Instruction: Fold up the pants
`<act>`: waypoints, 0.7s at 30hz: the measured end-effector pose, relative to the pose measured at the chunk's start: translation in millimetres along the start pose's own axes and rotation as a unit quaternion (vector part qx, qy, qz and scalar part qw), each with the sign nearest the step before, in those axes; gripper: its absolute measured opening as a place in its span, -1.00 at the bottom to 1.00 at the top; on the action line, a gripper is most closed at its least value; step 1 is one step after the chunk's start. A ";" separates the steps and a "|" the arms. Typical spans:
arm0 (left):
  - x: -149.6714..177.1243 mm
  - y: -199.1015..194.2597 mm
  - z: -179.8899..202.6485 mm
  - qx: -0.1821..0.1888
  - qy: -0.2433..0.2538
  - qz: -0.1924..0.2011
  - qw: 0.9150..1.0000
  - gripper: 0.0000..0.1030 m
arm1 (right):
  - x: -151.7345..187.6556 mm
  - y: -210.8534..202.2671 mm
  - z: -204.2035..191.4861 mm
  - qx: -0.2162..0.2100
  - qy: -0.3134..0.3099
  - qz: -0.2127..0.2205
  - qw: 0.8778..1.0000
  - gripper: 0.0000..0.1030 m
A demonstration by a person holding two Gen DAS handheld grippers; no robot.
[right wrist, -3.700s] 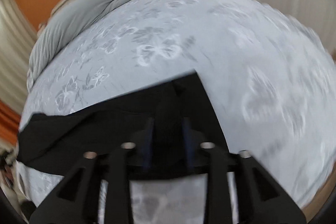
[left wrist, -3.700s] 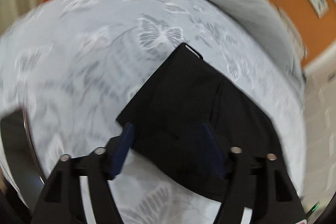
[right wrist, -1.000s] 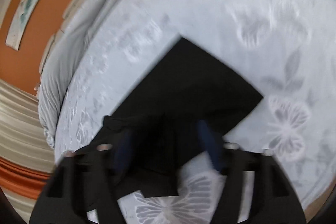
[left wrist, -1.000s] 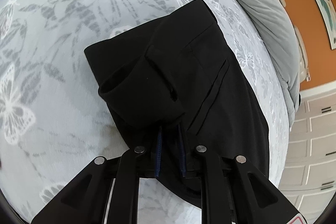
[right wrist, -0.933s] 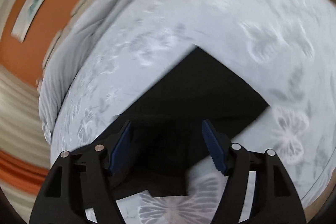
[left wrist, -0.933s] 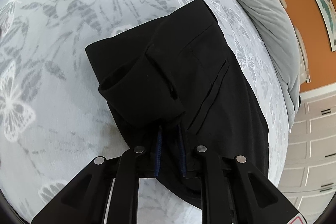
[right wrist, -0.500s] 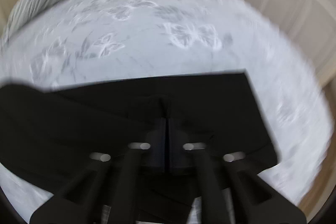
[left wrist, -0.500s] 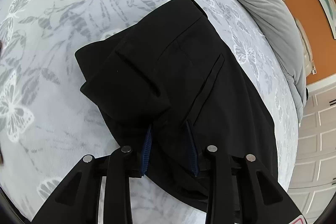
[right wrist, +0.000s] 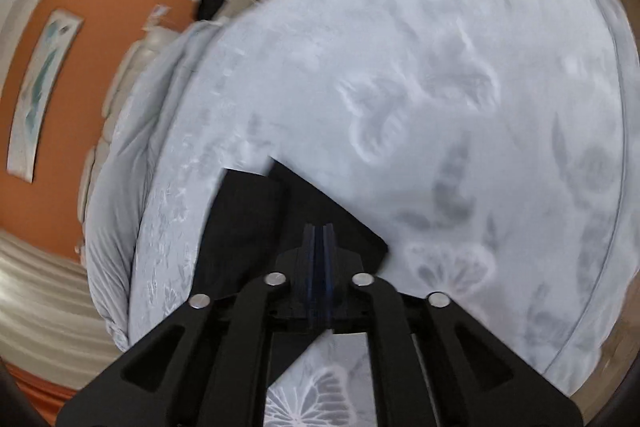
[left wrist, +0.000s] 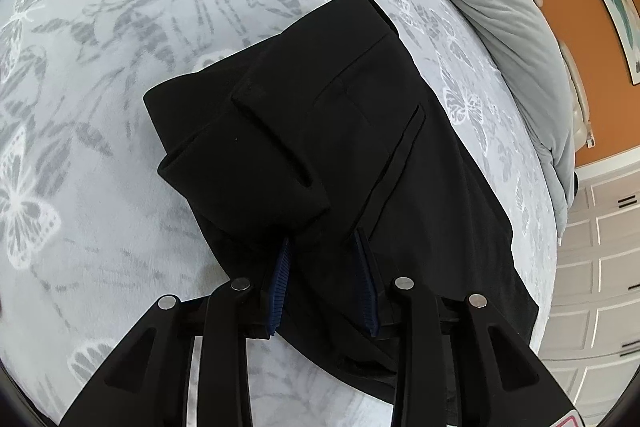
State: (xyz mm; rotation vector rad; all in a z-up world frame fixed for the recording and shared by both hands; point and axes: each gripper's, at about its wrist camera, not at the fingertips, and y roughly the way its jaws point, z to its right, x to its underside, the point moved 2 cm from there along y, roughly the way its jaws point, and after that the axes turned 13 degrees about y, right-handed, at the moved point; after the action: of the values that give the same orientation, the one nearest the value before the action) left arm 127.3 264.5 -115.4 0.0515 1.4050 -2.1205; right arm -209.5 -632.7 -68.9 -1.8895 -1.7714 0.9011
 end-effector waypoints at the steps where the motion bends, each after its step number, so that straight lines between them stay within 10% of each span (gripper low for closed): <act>1: 1.1 -0.1 1.3 -0.002 -0.001 0.001 1.000 -0.41 | 5.1 -3.3 -13.3 -0.021 -0.024 0.004 0.999 0.18; 2: 2.0 -0.6 2.2 -0.004 0.000 0.003 1.000 -0.41 | 9.9 -3.1 -21.6 -0.031 -0.035 0.005 0.999 0.58; 8: 5.8 -2.1 4.4 -0.009 0.007 0.004 1.000 -0.41 | 49.7 66.4 -60.0 -0.027 -0.085 -0.088 0.992 0.18; 13: 3.2 -0.3 1.5 0.001 0.002 -0.002 1.000 -0.39 | 43.9 110.1 -64.1 0.030 -0.086 -0.056 0.994 0.09; 14: 2.2 0.1 1.0 0.004 0.002 -0.003 1.000 -0.38 | 44.7 114.1 -64.5 0.032 -0.088 -0.050 0.994 -0.17; 15: 0.7 0.6 0.7 0.006 0.003 -0.004 1.000 -0.38 | 43.3 119.9 -68.4 0.031 -0.096 -0.044 0.994 -0.89; 21: -10.2 -14.1 -2.5 0.044 0.009 0.021 0.999 -0.95 | 27.7 50.7 -118.3 -0.113 -0.113 0.015 0.987 -0.96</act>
State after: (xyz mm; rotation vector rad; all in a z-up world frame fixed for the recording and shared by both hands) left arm 128.1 275.1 -101.3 0.1337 1.3083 -2.1510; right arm -91.7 -595.0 -23.8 -2.0235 -2.0605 0.9960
